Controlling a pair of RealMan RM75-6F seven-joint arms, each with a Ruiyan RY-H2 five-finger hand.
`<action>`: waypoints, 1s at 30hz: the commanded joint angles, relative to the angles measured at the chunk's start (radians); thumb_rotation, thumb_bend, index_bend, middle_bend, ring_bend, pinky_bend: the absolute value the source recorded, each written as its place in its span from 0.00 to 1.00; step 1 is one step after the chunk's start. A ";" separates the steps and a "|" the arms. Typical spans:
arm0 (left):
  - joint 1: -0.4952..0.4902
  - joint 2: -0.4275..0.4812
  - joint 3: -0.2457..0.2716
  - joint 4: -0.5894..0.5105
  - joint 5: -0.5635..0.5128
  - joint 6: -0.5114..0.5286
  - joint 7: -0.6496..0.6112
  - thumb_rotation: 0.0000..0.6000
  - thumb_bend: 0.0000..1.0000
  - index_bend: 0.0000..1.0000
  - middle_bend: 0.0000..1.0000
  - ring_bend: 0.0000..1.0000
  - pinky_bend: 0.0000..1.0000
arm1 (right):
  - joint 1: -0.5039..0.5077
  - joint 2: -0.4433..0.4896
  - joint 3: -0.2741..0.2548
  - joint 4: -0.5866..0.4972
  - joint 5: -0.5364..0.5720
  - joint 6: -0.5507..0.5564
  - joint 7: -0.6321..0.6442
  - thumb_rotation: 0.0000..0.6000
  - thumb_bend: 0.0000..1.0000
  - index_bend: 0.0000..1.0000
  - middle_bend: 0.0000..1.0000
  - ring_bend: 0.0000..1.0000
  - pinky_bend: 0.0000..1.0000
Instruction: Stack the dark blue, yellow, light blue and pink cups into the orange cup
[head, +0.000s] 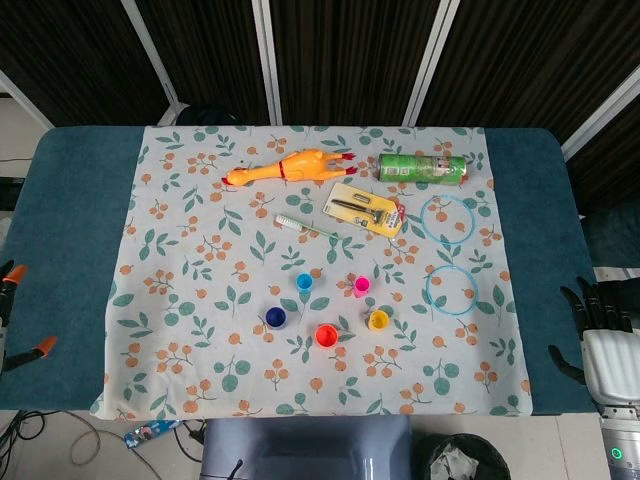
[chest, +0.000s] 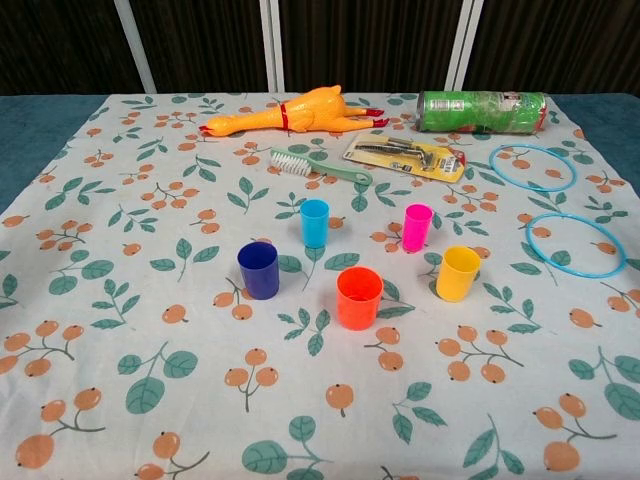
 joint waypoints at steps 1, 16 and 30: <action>0.000 -0.001 -0.001 -0.002 -0.005 -0.003 0.004 1.00 0.09 0.00 0.00 0.00 0.00 | 0.002 -0.001 -0.002 0.001 -0.002 -0.005 -0.001 1.00 0.32 0.11 0.04 0.05 0.10; -0.012 0.007 0.018 0.012 0.036 -0.021 -0.007 1.00 0.04 0.02 0.00 0.00 0.00 | -0.002 0.003 0.001 -0.005 0.003 0.001 0.004 1.00 0.32 0.11 0.04 0.05 0.10; -0.021 0.012 0.025 0.036 0.067 -0.023 -0.053 1.00 0.05 0.10 0.01 0.00 0.00 | 0.000 0.001 -0.002 -0.010 0.009 -0.012 -0.003 1.00 0.32 0.11 0.04 0.05 0.10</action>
